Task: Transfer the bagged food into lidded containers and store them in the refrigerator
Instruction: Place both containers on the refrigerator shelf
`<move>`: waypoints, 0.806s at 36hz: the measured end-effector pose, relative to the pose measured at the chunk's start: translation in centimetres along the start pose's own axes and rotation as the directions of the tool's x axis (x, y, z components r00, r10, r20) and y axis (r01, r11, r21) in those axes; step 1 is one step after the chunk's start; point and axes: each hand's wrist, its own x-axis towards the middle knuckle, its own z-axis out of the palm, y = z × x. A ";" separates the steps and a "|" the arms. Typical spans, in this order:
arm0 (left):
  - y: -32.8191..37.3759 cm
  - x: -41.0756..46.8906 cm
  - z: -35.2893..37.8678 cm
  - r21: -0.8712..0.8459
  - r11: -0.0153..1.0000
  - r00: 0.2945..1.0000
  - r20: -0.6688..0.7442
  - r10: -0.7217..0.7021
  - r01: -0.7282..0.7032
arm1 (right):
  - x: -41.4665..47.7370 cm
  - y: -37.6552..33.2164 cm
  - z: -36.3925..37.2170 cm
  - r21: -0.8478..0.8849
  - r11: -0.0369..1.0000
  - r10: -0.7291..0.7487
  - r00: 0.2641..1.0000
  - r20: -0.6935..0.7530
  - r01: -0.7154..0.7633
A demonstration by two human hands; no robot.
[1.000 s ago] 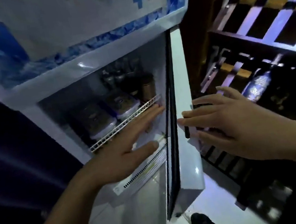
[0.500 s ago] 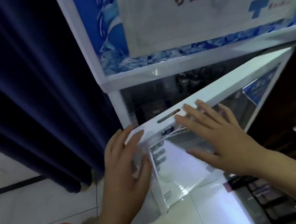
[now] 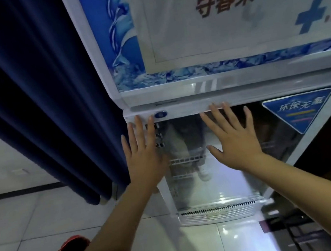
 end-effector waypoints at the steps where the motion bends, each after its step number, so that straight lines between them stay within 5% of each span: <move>1: 0.1 0.4 0.2 0.003 1.000 1.000 0.009 -0.009 0.009 | 0.3 0.0 0.0 -0.002 1.000 0.002 1.000 0.009 -0.002; 12: 0.6 0.8 0.5 0.034 0.998 0.996 0.059 -0.059 0.057 | 0.4 -0.1 0.1 0.050 0.999 -0.002 0.998 0.062 -0.001; 17: 0.8 0.0 -1.5 -0.073 0.995 0.993 0.101 -0.067 0.075 | -1.1 -1.1 -2.5 0.428 0.904 -0.054 0.984 0.168 -0.024; 24: 0.4 -9.5 -6.7 -0.223 0.929 0.951 0.162 -0.265 0.296 | -4.8 -4.7 -5.2 0.627 0.774 -0.257 0.948 0.189 0.085; 29: 0.3 -20.5 -9.6 -0.150 0.810 0.813 0.264 -0.520 0.567 | -7.3 -10.7 -5.5 0.719 0.679 -0.445 0.862 0.242 0.148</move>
